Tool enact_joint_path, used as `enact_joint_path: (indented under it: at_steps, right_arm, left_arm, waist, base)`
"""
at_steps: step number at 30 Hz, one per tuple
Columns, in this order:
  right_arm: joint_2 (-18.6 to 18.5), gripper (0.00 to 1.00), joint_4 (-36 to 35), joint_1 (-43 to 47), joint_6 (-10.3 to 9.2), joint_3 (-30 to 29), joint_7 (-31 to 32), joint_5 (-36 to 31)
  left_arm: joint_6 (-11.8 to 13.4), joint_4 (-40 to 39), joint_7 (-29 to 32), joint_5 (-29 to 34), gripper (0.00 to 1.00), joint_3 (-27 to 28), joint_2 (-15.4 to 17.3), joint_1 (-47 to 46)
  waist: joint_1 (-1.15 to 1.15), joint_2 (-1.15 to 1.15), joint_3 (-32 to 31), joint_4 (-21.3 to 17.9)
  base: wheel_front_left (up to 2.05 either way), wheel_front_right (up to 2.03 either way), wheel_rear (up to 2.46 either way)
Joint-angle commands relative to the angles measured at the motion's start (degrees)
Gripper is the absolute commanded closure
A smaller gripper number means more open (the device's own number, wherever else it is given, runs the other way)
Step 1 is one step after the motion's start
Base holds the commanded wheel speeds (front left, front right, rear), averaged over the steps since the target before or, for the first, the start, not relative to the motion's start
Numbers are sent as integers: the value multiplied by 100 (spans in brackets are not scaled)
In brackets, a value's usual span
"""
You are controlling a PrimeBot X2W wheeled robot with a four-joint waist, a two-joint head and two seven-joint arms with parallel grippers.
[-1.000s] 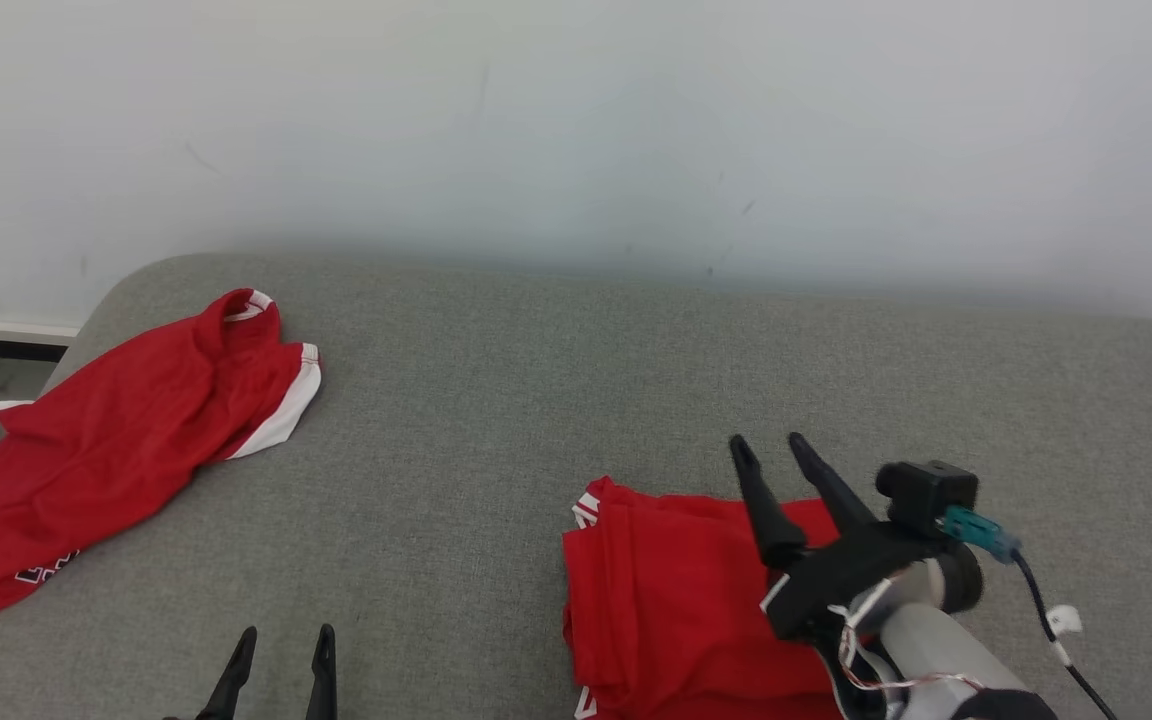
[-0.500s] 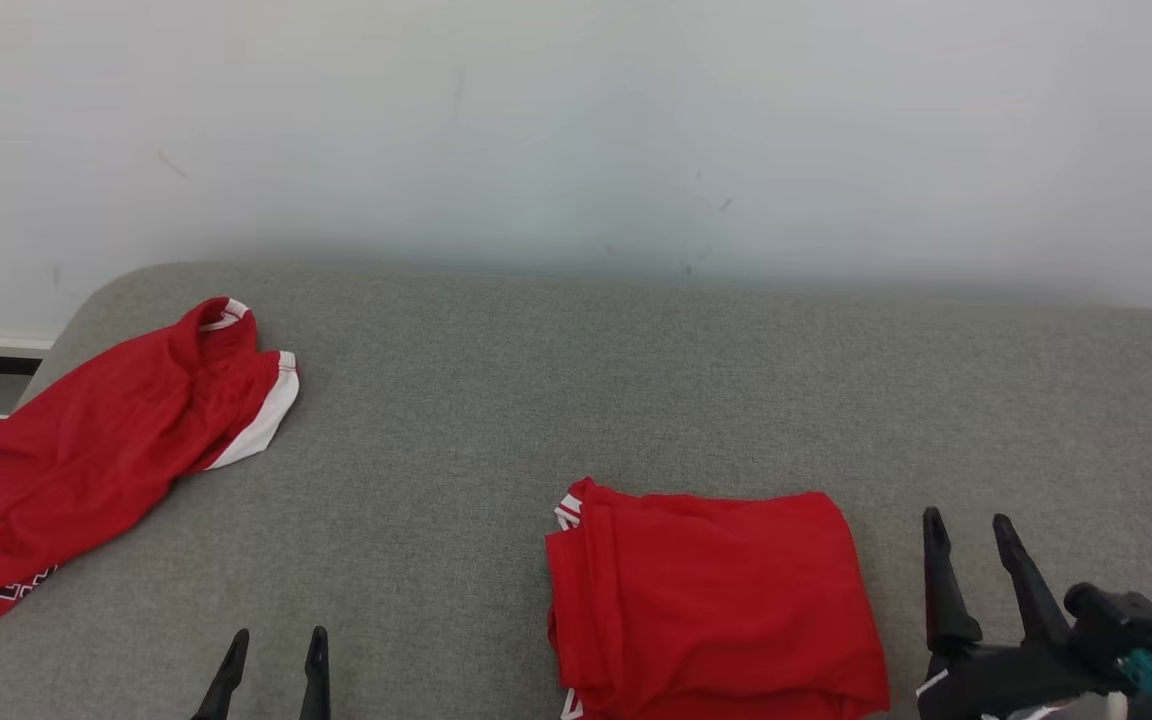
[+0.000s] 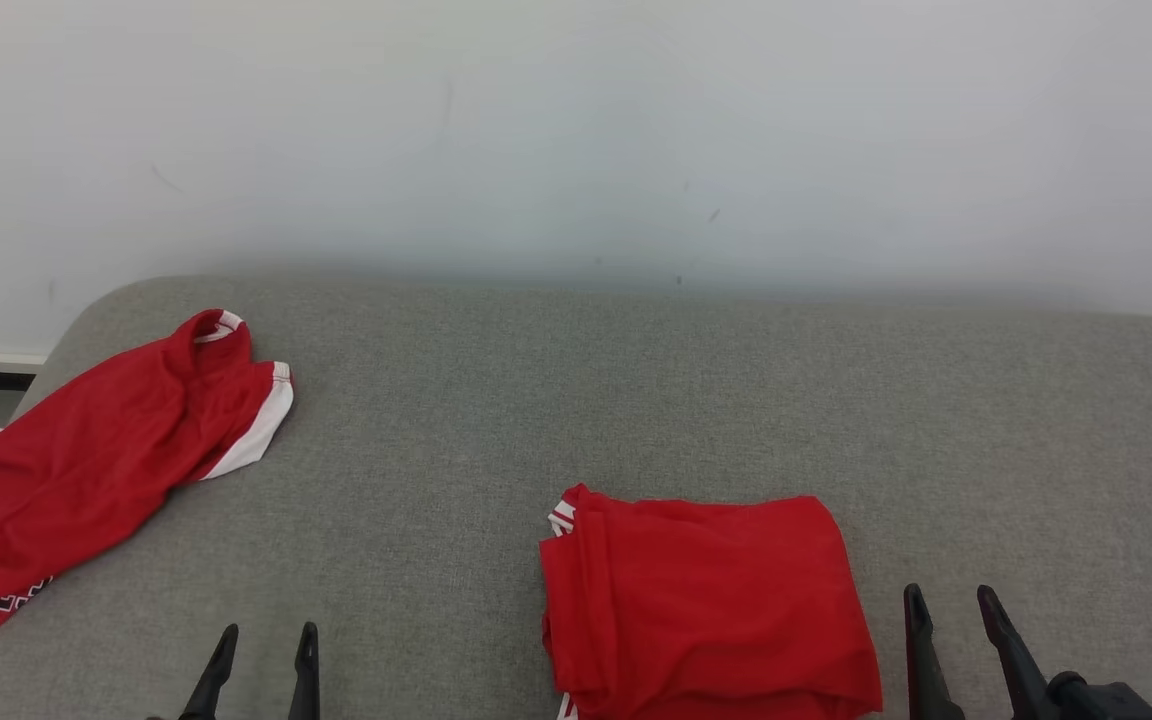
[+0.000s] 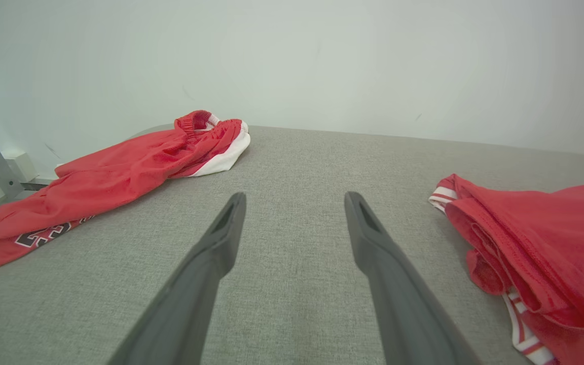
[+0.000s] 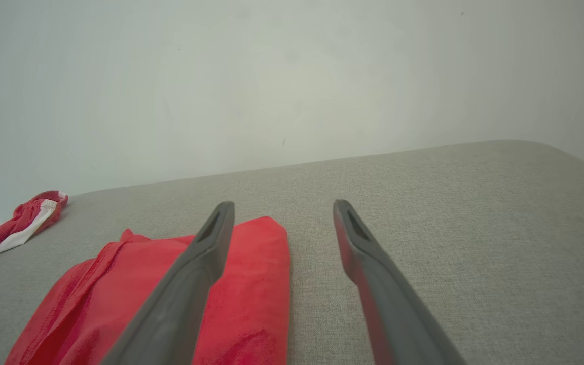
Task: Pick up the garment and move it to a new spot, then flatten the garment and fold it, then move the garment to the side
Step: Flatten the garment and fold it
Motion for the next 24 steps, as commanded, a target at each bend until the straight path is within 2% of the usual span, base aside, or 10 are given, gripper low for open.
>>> enact_joint_path:
  at_steps: [1, 8, 15, 24]
  right_arm:
    - [6, 0, -64, 67, -14, 44, -2, -78]
    - [10, 0, -71, 165, -14, 223, -2, -88]
    - [11, 0, 78, 163, -14, 40, -2, -159]
    - [12, 0, 159, 135, -14, 2, -2, -201]
  left_arm:
    - [7, -7, -19, 50, 0, 46, 45, 70]
    - [20, -63, -19, 289, 0, 261, -40, 116]
    - [28, -154, -19, 573, 0, 313, -85, 243]
    - [22, -183, -19, 625, 0, 352, -136, 252]
  waist:
    - [0, 0, -12, -5]
    - [0, 0, -35, -12]
    - [0, 0, -53, -27]
    - [0, 0, -56, -51]
  base:
    - [0, 0, 0]
    - [0, 0, 0]
    - [0, 0, 0]
    - [0, 0, 0]
